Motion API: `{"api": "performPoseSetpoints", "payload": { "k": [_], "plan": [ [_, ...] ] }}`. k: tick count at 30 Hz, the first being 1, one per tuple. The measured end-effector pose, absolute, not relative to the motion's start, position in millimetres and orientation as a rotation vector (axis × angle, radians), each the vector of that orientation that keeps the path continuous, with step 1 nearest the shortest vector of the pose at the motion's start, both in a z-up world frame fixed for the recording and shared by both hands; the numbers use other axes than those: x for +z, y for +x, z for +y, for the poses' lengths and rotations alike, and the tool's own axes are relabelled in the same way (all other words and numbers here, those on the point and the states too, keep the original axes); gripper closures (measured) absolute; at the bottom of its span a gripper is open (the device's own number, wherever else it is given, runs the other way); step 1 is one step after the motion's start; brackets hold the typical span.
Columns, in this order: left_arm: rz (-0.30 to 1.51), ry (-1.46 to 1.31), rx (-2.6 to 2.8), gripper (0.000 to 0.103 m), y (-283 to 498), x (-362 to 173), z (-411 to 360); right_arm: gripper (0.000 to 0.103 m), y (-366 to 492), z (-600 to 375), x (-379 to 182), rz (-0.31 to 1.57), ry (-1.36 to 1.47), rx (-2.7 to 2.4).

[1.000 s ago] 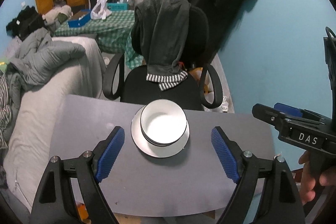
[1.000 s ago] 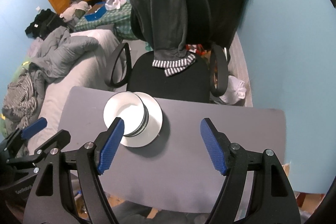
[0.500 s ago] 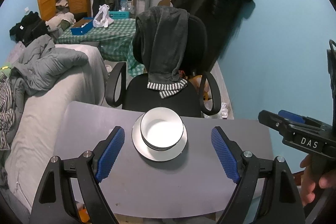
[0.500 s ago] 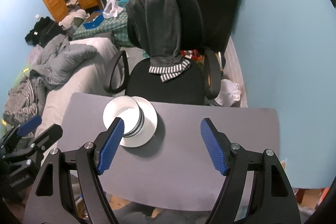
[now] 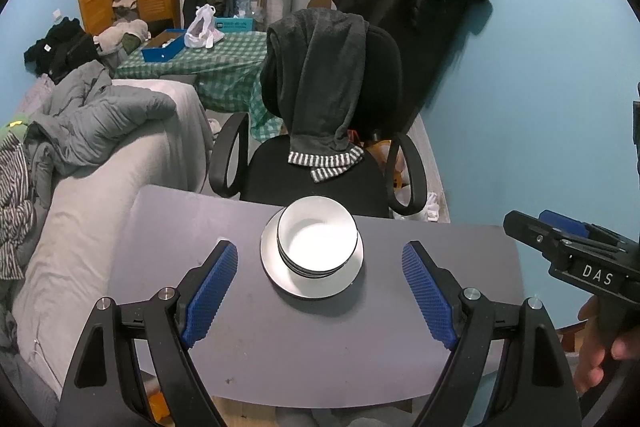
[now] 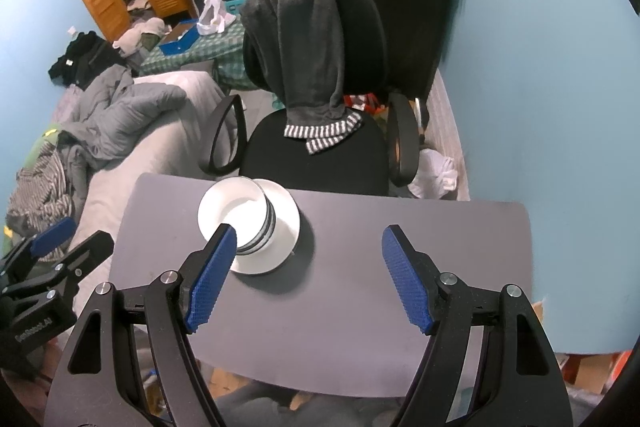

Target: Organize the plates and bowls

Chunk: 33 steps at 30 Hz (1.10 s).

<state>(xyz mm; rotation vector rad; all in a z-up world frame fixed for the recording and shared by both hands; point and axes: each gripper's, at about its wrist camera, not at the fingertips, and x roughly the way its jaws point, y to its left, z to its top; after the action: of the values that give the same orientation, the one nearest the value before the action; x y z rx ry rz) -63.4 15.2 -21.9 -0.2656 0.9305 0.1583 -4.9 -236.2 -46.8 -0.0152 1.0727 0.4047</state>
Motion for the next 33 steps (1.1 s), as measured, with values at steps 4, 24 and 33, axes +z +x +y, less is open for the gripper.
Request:
{"api": "performPoseSetpoints", "payload": {
  "k": [4, 24, 33],
  "plan": [
    [0.926, -0.263, 0.161, 0.017, -64.9, -20.2, 13.0, 0.028, -6.0, -236.4, -45.3, 1.070, -0.012, 0.411],
    [0.961, -0.276, 0.138, 0.017, -74.7, -16.2, 6.3, 0.028, -18.9, -244.6, -40.3, 1.074, 0.013, 0.407],
    [0.970, -0.285, 0.148, 0.017, -77.0, -15.8, 6.3, 0.028, -19.0, -246.7, -39.0, 1.074, 0.017, 0.408]
  ]
}}
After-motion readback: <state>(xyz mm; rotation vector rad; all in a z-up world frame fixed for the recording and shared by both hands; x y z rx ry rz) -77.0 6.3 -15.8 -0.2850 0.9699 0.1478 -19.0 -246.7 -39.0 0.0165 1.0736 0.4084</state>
